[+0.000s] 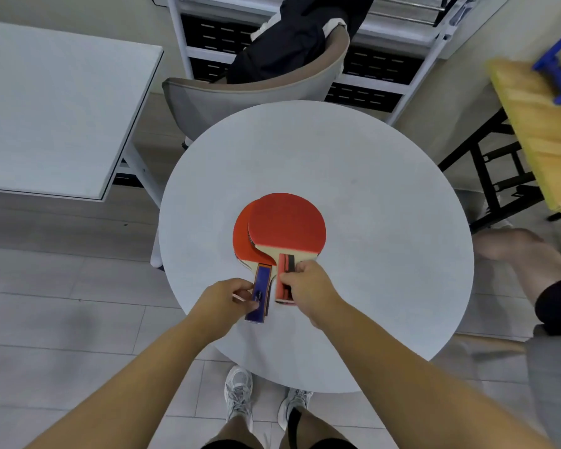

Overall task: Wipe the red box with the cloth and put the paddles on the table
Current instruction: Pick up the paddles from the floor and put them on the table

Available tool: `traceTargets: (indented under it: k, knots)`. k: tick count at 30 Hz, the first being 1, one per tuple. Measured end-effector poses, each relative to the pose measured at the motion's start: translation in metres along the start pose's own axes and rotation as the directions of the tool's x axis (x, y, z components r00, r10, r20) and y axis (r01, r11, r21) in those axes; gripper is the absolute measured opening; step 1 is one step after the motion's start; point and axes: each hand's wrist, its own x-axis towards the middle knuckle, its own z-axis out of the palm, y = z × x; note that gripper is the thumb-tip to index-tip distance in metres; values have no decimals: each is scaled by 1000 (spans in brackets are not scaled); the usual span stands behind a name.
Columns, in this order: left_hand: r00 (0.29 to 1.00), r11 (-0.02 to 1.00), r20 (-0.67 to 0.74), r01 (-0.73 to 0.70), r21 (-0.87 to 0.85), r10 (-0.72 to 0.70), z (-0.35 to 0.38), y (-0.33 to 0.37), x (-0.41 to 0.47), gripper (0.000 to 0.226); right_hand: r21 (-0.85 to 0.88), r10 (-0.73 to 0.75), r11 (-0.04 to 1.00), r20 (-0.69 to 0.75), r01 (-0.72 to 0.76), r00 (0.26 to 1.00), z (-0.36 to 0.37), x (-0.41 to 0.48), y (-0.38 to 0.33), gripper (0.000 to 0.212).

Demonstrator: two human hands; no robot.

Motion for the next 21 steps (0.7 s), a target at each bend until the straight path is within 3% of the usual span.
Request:
traceTargets:
  k: [14, 21]
  knots:
    - [989, 998, 133, -61, -20, 63, -18, -18, 7, 33, -219, -17, 976, -47, 6, 999, 31, -8, 14, 26]
    - [982, 994, 165, -99, 45, 91, -24, -22, 9, 28, -264, -56, 964, -64, 37, 996, 36, -3, 6, 18]
